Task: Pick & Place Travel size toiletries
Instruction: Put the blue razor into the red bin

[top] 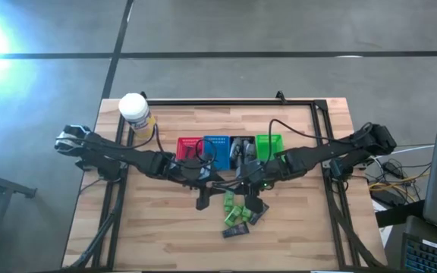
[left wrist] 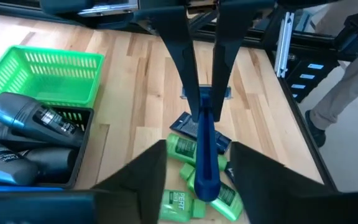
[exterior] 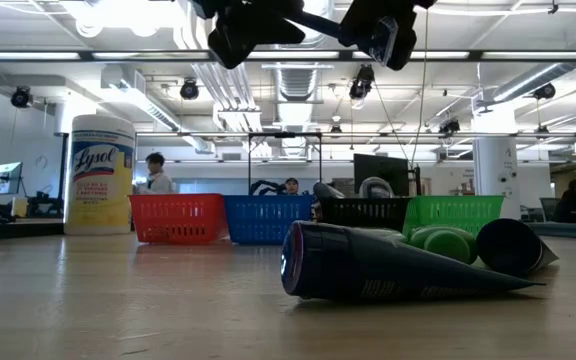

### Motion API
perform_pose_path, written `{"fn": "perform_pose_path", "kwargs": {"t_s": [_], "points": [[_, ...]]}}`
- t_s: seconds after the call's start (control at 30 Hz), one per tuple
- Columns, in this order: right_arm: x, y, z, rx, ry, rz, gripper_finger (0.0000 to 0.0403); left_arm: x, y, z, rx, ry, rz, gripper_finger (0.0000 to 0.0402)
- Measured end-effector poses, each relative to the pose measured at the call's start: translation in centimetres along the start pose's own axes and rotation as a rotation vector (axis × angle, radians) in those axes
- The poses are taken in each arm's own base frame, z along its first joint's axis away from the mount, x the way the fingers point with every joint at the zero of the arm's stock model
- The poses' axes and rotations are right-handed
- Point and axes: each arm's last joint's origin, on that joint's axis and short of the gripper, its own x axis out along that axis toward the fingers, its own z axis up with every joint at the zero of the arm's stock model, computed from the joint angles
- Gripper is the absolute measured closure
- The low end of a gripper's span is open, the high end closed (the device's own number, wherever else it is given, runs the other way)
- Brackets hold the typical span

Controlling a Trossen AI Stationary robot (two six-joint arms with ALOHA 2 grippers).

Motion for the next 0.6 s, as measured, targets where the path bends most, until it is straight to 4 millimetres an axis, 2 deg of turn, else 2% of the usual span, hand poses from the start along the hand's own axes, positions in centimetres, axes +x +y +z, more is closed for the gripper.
{"fn": "perform_pose_path", "kwargs": {"t_s": [0.1,0.23,0.37,0.6], "points": [[0.0,0.0,0.0,0.0,0.001,0.0,0.038,0.0,0.03,0.03,0.002,-0.004,0.005,0.0196],[0.0,0.01,-0.02,-0.001,0.001,0.0,0.038,0.01,0.06,0.1,-0.004,-0.009,-0.001,0.0201],[0.0,0.01,-0.01,-0.002,0.001,0.0,0.038,0.01,0.1,0.1,-0.005,-0.005,-0.01,0.0239],[-0.04,0.02,-0.01,-0.004,0.0,0.0,0.038,0.01,0.09,0.07,-0.006,0.003,-0.028,0.0338]]}}
